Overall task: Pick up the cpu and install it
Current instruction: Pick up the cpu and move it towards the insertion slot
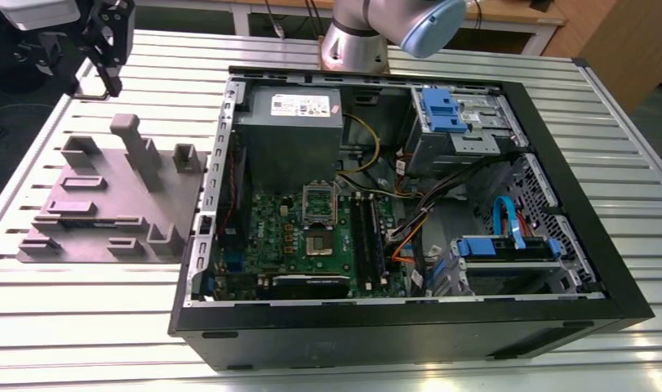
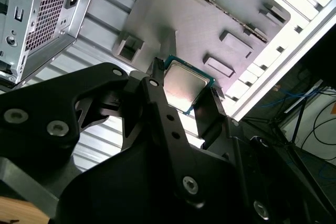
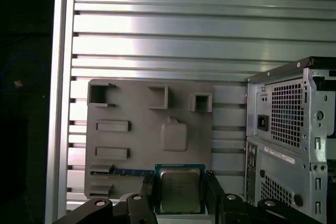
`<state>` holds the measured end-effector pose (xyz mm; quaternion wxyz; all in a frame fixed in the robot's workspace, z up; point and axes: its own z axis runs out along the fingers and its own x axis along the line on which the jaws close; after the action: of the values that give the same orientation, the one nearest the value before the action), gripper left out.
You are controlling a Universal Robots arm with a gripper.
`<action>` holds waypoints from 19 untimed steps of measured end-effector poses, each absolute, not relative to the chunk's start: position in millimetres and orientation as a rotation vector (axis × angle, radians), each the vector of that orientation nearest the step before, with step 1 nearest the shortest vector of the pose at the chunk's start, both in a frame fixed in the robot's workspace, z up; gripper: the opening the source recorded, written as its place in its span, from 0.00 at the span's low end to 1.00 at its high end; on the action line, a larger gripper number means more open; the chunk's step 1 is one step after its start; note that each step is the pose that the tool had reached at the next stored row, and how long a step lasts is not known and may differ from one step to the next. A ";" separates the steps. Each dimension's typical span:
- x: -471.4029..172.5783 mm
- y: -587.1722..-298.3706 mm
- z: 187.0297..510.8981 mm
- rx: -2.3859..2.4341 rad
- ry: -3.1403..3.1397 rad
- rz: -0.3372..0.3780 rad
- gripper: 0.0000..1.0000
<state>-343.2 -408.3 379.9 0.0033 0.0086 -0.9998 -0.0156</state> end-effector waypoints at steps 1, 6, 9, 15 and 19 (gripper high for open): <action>-342.8 -408.3 379.9 0.027 -3.135 -0.049 0.47; -341.0 -408.3 379.9 0.027 -3.135 -0.049 0.47; -340.1 -408.3 379.9 0.027 -3.134 -0.049 0.47; -337.8 -408.3 379.9 0.027 -3.135 -0.049 0.47; -336.6 -408.3 379.9 0.027 -3.135 -0.049 0.47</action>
<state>-336.6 -408.3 379.9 0.0033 0.0086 -0.9998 -0.0156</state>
